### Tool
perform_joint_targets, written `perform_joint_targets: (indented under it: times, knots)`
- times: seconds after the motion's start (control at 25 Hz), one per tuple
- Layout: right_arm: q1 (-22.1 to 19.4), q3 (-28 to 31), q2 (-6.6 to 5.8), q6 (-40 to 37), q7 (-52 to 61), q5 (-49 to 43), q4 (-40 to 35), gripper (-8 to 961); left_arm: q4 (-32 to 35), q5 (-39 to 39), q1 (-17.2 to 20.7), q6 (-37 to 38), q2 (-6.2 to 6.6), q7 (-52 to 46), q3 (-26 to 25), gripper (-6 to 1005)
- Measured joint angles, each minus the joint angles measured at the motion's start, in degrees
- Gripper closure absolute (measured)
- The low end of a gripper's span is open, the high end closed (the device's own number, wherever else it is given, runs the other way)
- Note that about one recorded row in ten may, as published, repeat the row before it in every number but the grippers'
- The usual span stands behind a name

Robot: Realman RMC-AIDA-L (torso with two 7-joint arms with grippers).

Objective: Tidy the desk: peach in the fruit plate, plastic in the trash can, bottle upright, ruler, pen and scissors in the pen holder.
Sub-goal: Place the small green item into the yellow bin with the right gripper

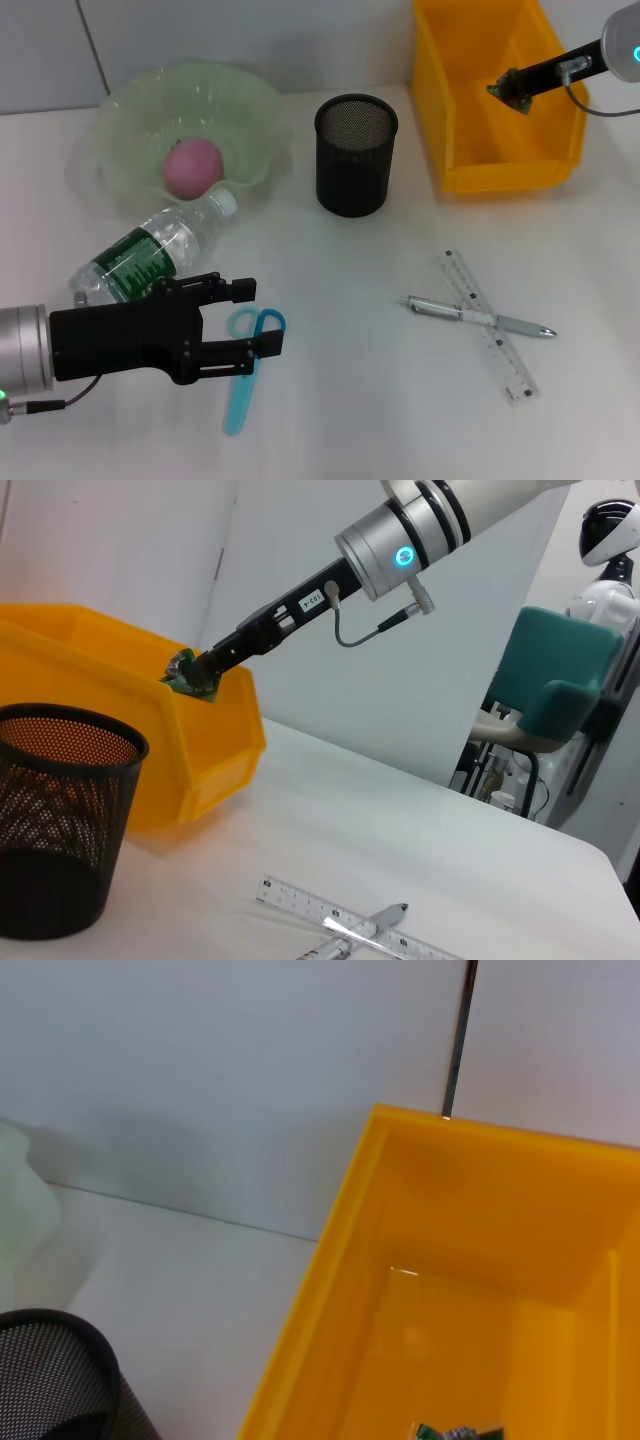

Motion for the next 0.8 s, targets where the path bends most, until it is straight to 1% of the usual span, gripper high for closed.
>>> perform_joint_targets:
  times: [0.04, 0.28, 0.48, 0.72, 0.76, 0.8]
  knots:
    - [0.1, 0.0, 0.00, 0.1, 0.0, -0.1, 0.1, 757, 0.0, 0.0, 0.0, 0.0, 0.01, 0.0, 0.0, 259]
    - [0.1, -0.1, 0.08, 0.2, -0.1, -0.3, 0.3, 552, 0.0, 0.0, 0.0, 0.1, 0.02, 0.0, 0.0, 260]
    - [-0.2, -0.2, 0.22, 0.3, -0.1, -0.4, 0.2, 358, 0.1, 0.0, 0.0, 0.5, 0.12, 0.0, 0.0, 261]
    - [-0.4, -0.1, 0.46, 0.4, -0.1, -0.1, -0.4, 273, 0.0, 0.0, 0.0, 0.6, 0.26, 0.0, 0.0, 262]
    - [-0.7, 0.2, 0.76, 0.4, -0.1, 0.2, -1.4, 259, 0.0, 0.0, 0.0, 0.6, 0.26, 0.0, 0.0, 263]
    - [-0.7, 0.2, 0.76, 0.4, -0.1, 0.2, -1.4, 245, 0.0, 0.0, 0.0, 0.6, 0.26, 0.0, 0.0, 263]
